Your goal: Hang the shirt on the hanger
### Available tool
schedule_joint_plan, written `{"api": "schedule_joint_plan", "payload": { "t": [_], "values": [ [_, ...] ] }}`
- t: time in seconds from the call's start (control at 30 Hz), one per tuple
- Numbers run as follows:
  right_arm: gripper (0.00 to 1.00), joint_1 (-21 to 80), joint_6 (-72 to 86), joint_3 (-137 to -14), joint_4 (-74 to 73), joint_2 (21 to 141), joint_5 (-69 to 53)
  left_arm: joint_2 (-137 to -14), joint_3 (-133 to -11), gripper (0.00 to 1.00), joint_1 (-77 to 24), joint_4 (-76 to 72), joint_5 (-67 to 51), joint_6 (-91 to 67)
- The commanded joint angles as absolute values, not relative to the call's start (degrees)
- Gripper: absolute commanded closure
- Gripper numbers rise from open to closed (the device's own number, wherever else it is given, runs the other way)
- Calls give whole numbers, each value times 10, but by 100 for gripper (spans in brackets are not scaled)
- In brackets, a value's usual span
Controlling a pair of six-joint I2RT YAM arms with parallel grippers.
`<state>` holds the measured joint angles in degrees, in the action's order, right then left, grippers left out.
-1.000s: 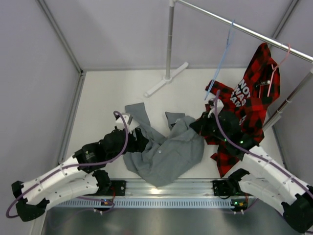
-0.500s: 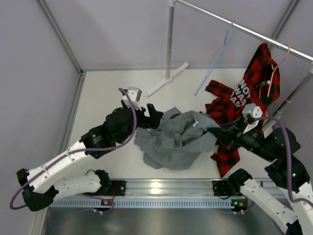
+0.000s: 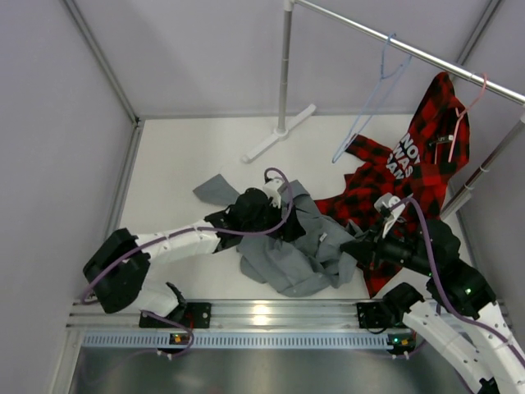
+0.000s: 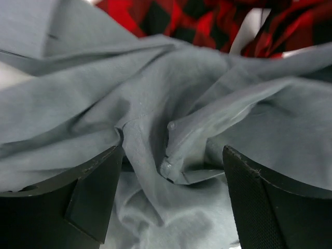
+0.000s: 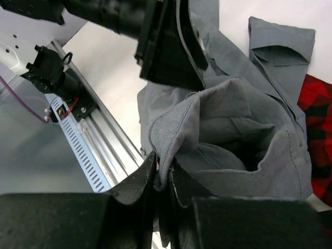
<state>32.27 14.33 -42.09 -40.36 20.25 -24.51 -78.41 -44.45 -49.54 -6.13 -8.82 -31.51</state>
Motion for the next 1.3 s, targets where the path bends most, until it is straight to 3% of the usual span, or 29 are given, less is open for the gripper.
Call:
{"api": "schedule_joint_plan", "payload": {
  "t": [0.0,0.1,0.13,0.23,0.33,0.37,0.4,0.47,0.57,0.6,0.77,0.97,1.1,1.27],
  "values": [
    [90,329,148,-451,-397,206,-230,-826,-436,19,-493,-178,-170,-315],
    [93,329,147,-450,-388,203,-240,-867,-432,23,-492,-252,-230,-303],
    [99,329,147,-450,-388,204,-237,-877,-432,25,-492,-268,-253,-301],
    [100,329,147,-453,-386,200,-232,-924,-440,28,-492,-321,-278,-289],
    [100,329,147,-458,-385,194,-220,-976,-453,45,-489,-360,-320,-282],
    [100,329,147,-460,-386,194,-217,-986,-465,54,-486,-372,-347,-289],
    [100,329,147,-461,-386,193,-213,-992,-470,70,-482,-378,-355,-295],
    [100,329,145,-465,-388,194,-197,-985,-482,82,-470,-378,-353,-298],
    [98,330,142,-469,-389,203,-185,-913,-497,94,-467,-258,-275,-248],
    [98,329,138,-471,-386,213,-185,-887,-513,98,-467,-220,-197,-236],
    [100,329,129,-487,-345,260,-206,-697,-524,100,-468,-85,-53,-177],
    [100,330,147,-555,-225,358,-355,-540,-589,100,-469,108,146,-158],
    [100,349,127,-624,-210,398,-318,-426,-642,100,-469,181,150,-99],
    [100,380,95,-735,-285,454,-230,-412,-756,100,-469,265,127,-54]
  ]
}}
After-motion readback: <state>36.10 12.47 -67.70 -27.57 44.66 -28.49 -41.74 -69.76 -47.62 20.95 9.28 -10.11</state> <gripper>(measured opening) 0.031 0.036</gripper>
